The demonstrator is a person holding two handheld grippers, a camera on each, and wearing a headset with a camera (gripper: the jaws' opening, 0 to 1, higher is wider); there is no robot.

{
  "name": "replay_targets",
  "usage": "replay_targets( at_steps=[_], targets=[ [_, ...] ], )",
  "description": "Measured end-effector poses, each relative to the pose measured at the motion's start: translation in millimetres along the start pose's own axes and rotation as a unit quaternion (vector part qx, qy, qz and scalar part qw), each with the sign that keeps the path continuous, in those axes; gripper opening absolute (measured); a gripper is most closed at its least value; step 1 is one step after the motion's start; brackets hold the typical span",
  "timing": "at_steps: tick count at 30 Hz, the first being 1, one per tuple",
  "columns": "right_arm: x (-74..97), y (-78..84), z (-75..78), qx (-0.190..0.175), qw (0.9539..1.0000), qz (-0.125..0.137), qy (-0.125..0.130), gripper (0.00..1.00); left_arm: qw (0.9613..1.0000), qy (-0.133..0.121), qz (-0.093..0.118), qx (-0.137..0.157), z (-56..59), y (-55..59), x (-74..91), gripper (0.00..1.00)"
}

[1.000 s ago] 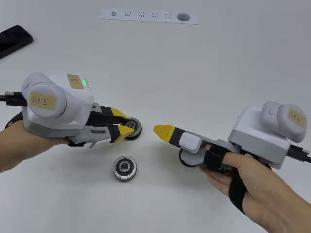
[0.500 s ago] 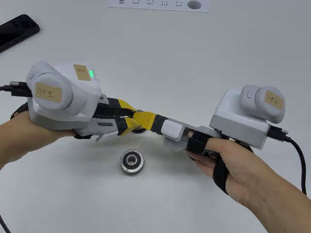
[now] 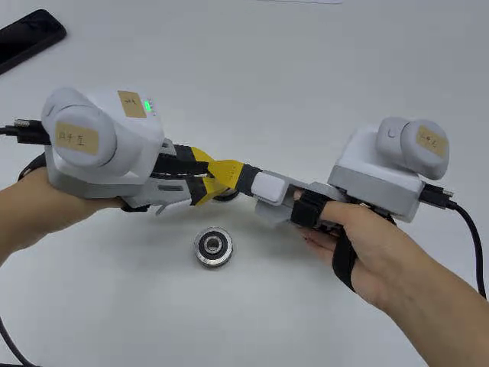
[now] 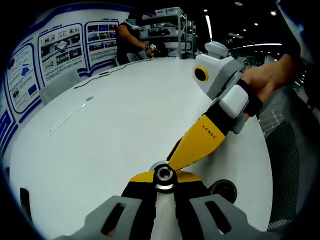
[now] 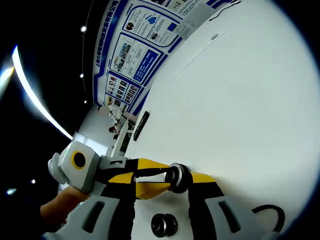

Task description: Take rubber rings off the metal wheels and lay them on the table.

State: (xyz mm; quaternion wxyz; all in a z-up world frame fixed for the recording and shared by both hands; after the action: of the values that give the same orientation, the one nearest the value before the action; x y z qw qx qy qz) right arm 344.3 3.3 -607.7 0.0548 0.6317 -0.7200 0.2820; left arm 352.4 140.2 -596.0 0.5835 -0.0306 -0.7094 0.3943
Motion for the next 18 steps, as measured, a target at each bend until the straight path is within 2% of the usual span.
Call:
replay_targets(
  at_steps=[10, 15, 18],
  targets=[
    [-1.5, 0.9, 0.9, 0.001, 0.9999, -0.007, 0.009, 0.43, 1.0, 0.0, -0.001, -0.002, 0.6, -0.2, 0.4, 0.12],
    [-2.2, 1.4, -3.6, 0.004, 0.9998, -0.013, 0.014, 0.46, 1.0, -0.001, -0.004, -0.007, 0.6, -0.6, 0.5, 0.12],
    [-1.9, 1.7, -5.3, 0.005, 0.9994, -0.028, 0.022, 0.45, 0.9999, 0.0, -0.006, -0.009, 0.6, -0.7, 0.4, 0.12]
  ],
)
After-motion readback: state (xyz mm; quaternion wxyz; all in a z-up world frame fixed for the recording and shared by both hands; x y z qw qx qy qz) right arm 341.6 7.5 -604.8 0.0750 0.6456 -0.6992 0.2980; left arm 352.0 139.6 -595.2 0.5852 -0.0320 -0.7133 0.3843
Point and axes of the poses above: the centre of the closed fingertips' face, and the gripper's own axes: x roughly backward along the fingers, z roughly to its right, y roughly out of its underside, the point moved 9 cm from there along x, roughly backward along the fingers, and after that the axes turned 14 degrees about -z, right-handed, at the moved point
